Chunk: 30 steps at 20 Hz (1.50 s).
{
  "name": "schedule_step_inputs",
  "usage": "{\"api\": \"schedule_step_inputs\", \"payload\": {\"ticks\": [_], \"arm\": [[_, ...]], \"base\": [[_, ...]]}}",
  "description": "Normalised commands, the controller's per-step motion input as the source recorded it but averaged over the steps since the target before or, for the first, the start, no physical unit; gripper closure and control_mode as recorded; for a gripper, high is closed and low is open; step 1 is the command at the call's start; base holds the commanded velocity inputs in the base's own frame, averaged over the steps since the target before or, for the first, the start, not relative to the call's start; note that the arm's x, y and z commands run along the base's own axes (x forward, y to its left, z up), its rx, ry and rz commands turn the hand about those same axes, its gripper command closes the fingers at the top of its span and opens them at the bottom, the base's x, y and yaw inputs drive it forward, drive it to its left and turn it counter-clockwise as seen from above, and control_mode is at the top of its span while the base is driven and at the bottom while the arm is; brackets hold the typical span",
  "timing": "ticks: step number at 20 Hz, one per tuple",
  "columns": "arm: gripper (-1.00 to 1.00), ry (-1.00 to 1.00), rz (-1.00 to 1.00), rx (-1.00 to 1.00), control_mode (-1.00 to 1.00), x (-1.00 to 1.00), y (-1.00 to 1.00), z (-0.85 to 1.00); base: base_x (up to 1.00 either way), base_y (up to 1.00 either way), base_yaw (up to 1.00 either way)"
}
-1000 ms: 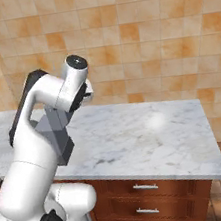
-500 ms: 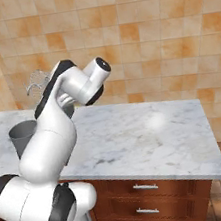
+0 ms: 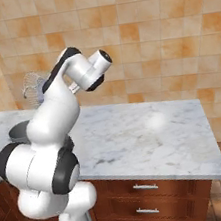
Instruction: Close the stand mixer head.
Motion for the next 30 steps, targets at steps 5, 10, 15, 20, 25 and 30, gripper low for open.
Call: {"api": "schedule_step_inputs", "payload": {"ticks": [5,10,15,20,25,30], "arm": [[-1.00,-0.10,0.11,0.13,-1.00,0.80,0.96,-0.10],[-1.00,-0.13,0.10,0.16,-1.00,0.79,1.00,-0.25],[-1.00,-0.13,0.11,-0.16,-1.00,0.65,1.00,-0.28],[-1.00,-0.03,0.13,-0.41,-1.00,0.35,0.95,-0.03],[-1.00,-0.07,0.09,-0.40,-1.00,-0.08,0.33,0.33],[-1.00,-0.08,0.04,-0.30,-1.00,-0.44,-0.22,0.27]], "base": [[0.00,0.00,0.00],[0.00,0.00,0.00],[0.00,0.00,0.00],[0.00,0.00,0.00],[0.00,0.00,0.00],[0.00,0.00,0.00]]}}
